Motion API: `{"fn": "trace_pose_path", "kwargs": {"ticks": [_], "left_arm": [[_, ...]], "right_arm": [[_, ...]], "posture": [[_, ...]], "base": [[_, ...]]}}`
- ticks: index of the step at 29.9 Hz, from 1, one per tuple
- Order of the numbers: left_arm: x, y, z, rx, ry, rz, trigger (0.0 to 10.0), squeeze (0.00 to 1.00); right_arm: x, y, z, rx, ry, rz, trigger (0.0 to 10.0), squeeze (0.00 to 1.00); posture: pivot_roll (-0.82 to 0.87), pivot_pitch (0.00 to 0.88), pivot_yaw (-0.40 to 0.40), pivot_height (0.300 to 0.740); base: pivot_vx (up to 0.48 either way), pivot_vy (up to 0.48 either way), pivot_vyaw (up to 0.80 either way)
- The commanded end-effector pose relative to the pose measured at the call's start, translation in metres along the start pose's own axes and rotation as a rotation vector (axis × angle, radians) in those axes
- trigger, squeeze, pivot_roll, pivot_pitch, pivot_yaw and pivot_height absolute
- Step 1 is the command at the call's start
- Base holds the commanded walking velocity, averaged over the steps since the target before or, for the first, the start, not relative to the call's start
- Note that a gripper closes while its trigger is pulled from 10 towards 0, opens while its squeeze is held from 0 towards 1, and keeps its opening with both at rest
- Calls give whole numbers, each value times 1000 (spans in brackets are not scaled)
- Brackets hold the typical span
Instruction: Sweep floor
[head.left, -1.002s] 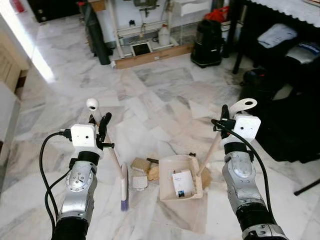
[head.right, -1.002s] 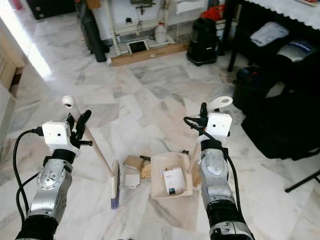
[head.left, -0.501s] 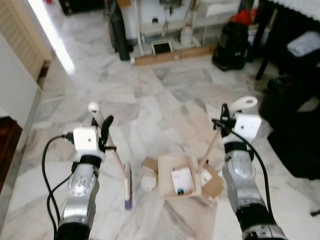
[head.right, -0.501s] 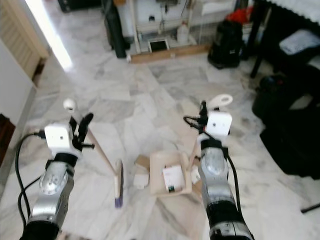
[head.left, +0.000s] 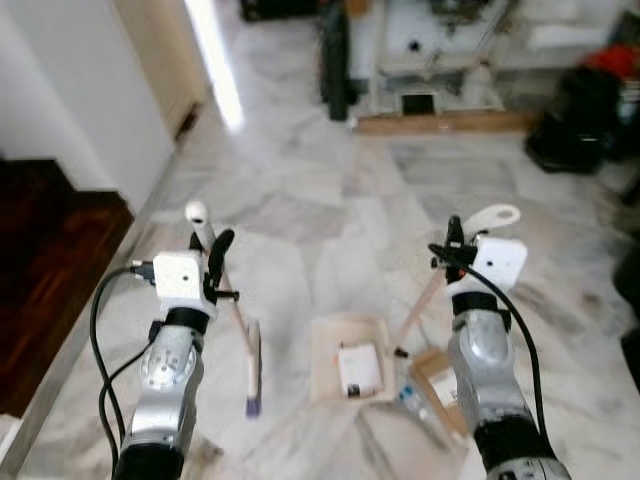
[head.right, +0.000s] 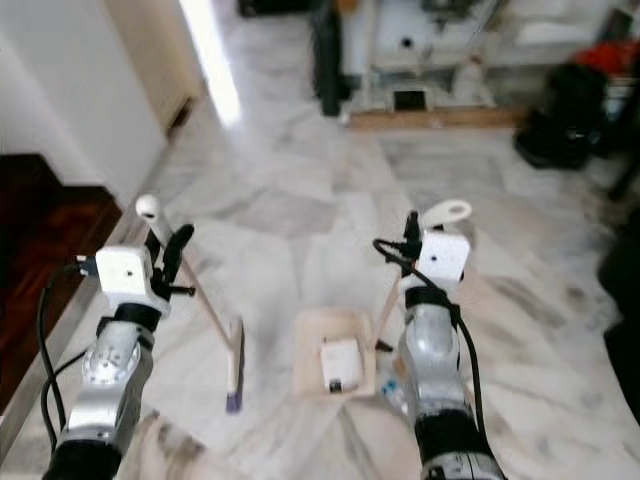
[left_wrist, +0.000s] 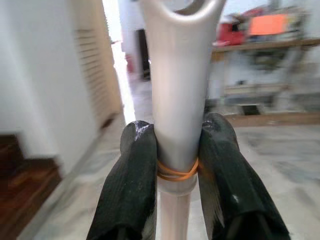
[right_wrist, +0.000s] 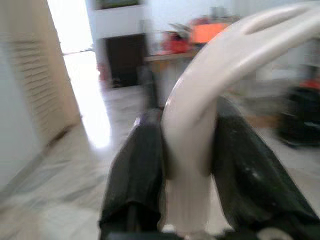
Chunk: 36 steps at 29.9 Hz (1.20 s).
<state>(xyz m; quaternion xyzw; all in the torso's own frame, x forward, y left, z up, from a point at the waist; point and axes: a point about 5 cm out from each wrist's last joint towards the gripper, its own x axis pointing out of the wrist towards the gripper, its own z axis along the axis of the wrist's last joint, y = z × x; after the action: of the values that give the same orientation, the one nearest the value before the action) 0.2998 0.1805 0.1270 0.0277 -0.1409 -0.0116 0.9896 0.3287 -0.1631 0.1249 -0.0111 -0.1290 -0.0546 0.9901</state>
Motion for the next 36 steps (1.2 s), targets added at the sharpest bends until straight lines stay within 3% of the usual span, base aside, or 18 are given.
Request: {"fn": "trace_pose_path", "kwargs": {"ticks": [1,36], "left_arm": [[5,0,6,19,-28,-11,10000,0],[7,-2,2,20,-5,-39,10000,0]], "right_arm": [[7,0,18,12,-80,-5,10000,0],[11,1,22,12,-94,-20,10000,0]], "posture": [[-112,21,59,740],[-141,10,90,740]], "base": [[0,0,800],[0,0,800]]}}
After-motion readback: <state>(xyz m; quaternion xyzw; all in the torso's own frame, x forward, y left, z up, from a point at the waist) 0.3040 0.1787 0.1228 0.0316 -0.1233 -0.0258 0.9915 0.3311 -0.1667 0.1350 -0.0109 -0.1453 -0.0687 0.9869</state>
